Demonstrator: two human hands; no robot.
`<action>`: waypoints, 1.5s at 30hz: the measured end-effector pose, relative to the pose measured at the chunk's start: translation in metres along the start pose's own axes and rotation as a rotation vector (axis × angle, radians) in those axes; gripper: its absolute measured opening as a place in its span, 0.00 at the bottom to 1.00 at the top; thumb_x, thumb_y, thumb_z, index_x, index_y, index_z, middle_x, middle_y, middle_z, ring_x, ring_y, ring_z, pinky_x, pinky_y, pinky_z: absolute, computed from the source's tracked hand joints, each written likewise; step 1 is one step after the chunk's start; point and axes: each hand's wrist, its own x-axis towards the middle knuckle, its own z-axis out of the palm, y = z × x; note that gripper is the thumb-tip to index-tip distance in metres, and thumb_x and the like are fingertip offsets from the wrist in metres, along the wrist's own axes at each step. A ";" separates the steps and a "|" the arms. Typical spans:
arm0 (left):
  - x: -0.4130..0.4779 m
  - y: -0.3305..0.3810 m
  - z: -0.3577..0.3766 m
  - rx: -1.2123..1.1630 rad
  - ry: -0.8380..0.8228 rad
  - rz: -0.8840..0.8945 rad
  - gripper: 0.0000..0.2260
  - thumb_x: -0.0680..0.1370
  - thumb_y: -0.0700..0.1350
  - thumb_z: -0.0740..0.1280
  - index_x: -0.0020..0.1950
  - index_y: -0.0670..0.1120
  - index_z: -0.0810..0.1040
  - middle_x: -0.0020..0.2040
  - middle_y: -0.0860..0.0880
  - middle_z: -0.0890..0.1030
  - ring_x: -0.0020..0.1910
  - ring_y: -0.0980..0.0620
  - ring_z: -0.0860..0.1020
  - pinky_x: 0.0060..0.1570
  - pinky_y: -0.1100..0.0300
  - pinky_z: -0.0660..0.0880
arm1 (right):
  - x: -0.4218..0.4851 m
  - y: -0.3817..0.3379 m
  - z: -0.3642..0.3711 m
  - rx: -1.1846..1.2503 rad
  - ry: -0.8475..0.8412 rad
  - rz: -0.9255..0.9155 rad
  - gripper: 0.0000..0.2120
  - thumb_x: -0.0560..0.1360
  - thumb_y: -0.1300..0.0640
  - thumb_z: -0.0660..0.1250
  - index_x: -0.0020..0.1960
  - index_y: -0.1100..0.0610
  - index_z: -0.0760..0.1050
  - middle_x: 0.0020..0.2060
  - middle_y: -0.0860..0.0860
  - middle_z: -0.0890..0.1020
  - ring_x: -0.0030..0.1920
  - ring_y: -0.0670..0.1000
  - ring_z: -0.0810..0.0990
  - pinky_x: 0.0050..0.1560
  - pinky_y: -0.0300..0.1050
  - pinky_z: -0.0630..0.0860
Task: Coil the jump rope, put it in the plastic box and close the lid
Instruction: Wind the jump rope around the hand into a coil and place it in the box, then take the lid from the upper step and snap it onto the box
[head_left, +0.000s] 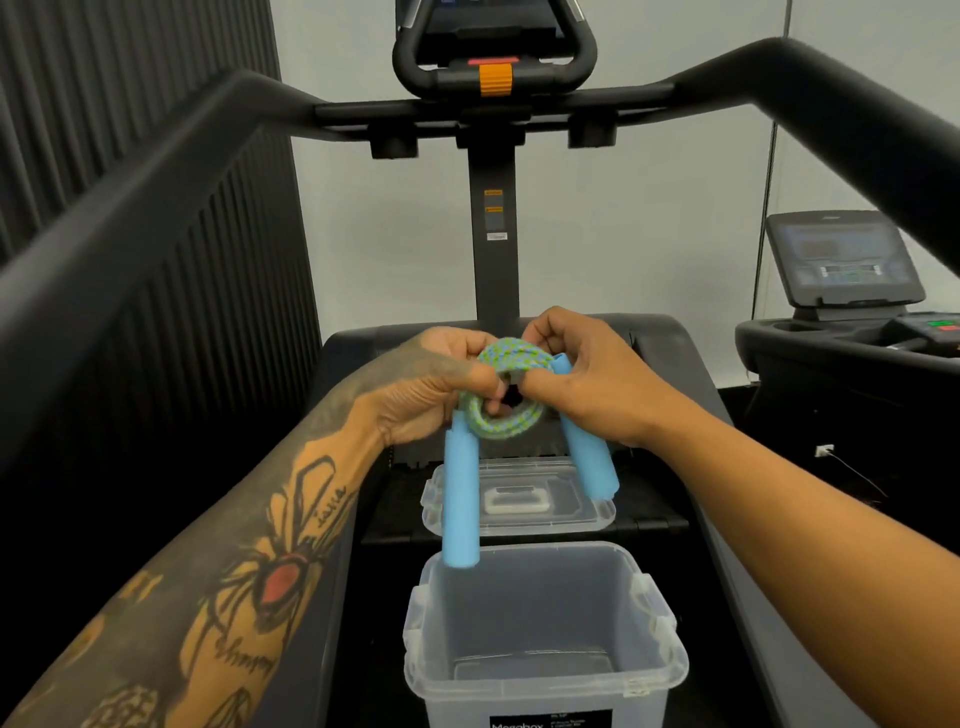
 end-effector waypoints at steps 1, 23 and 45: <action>0.000 -0.001 0.001 0.033 0.072 0.050 0.15 0.64 0.29 0.64 0.49 0.35 0.75 0.34 0.45 0.81 0.30 0.53 0.78 0.37 0.61 0.78 | 0.002 0.002 0.001 0.035 0.048 0.009 0.08 0.71 0.66 0.68 0.50 0.65 0.73 0.38 0.58 0.77 0.29 0.43 0.74 0.30 0.33 0.73; 0.023 -0.024 0.000 -0.212 0.480 0.317 0.10 0.68 0.38 0.72 0.46 0.43 0.75 0.39 0.44 0.83 0.39 0.48 0.82 0.49 0.45 0.79 | 0.018 0.025 0.007 0.585 0.198 0.196 0.10 0.74 0.71 0.67 0.51 0.59 0.75 0.47 0.62 0.79 0.42 0.57 0.82 0.46 0.55 0.83; 0.040 -0.198 -0.008 -0.316 0.582 -0.380 0.05 0.79 0.38 0.64 0.51 0.37 0.74 0.47 0.35 0.79 0.47 0.38 0.80 0.47 0.36 0.78 | -0.029 0.191 0.073 0.659 0.154 0.867 0.06 0.76 0.66 0.67 0.48 0.61 0.70 0.42 0.60 0.79 0.39 0.57 0.81 0.38 0.52 0.84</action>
